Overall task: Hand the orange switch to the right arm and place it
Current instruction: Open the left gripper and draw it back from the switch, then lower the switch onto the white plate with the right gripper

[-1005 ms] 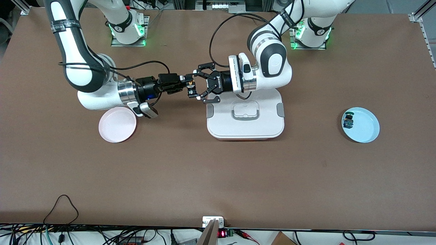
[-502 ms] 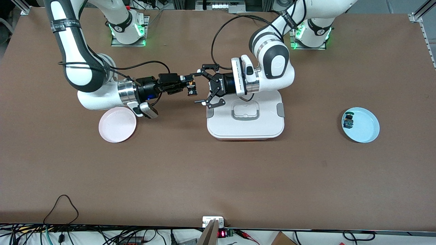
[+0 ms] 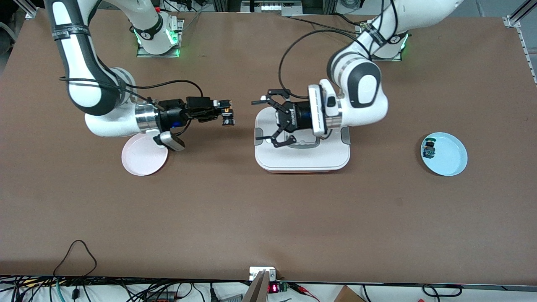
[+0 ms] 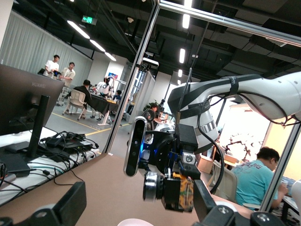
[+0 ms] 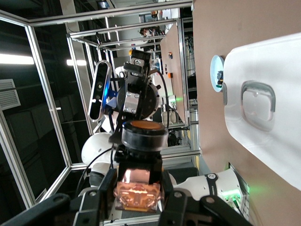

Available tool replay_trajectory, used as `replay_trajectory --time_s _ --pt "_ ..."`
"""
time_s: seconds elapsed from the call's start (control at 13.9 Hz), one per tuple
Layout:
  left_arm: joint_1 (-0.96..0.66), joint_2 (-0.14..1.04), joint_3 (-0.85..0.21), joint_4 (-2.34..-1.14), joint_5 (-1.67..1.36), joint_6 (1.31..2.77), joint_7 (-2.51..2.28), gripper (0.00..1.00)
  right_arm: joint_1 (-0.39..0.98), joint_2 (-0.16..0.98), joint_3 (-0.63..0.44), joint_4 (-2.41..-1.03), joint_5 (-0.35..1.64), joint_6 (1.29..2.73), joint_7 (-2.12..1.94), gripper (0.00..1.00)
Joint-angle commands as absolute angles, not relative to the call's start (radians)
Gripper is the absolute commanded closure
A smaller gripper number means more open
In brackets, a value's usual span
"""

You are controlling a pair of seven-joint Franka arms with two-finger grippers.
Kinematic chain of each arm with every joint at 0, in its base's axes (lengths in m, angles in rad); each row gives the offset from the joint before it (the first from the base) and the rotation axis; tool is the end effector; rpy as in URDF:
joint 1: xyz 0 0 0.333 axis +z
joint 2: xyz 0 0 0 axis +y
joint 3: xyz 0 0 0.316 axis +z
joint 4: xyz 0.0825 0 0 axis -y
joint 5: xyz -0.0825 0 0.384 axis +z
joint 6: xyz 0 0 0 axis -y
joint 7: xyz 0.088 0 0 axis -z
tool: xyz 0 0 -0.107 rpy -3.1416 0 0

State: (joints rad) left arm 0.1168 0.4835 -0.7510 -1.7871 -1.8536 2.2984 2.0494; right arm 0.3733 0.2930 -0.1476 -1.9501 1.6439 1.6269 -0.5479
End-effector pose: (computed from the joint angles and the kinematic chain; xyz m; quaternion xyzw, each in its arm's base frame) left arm 0.5644 -0.3681 0.3894 0.5970 -0.3478 0.4595 0.5582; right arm 0.5601 0.2389 0.3819 -0.7141 -0.0078 0.0919 0.6940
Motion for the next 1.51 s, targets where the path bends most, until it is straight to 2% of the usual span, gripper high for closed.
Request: replay_trajectory --time_s 0.0,0.22,0.5,0.65,0.93,1.08,1.22,1.44 --pt "0.129 0.454 -0.759 -1.761 -1.72 2.296 1.865 0.0 0.321 0.276 -0.146 -1.95 1.577 1.606 -0.557 1.0" --pt "0.136 0.453 -0.755 -1.736 -1.509 2.301 1.666 0.0 0.259 0.259 -0.146 -1.925 1.343 1.614 -0.574 1.0" --pt "0.135 0.46 -0.746 -1.72 -1.19 2.301 1.418 0.0 0.21 0.256 -0.147 -1.861 0.857 1.62 -0.751 1.0" --pt "0.138 0.46 -0.746 -1.72 -1.033 2.296 1.292 0.0 0.207 0.252 -0.147 -1.861 0.597 1.698 -0.895 1.0" --pt "0.135 0.465 -0.727 -1.726 -0.933 2.292 1.201 0.0 0.221 0.249 -0.143 -1.878 0.191 1.883 -1.138 1.0" --pt "0.153 0.465 -0.726 -1.726 -0.815 2.249 1.1 0.0 0.222 0.25 -0.143 -1.922 0.073 2.006 -1.244 1.0" --pt "0.169 0.46 -0.723 -1.72 -0.665 2.185 0.97 0.0 0.222 0.25 -0.143 -1.992 0.045 2.125 -1.343 1.0" --pt "0.192 0.437 -0.723 -1.707 -0.456 2.039 0.731 0.0 0.219 0.255 -0.144 -2.15 0.031 2.389 -1.48 1.0"
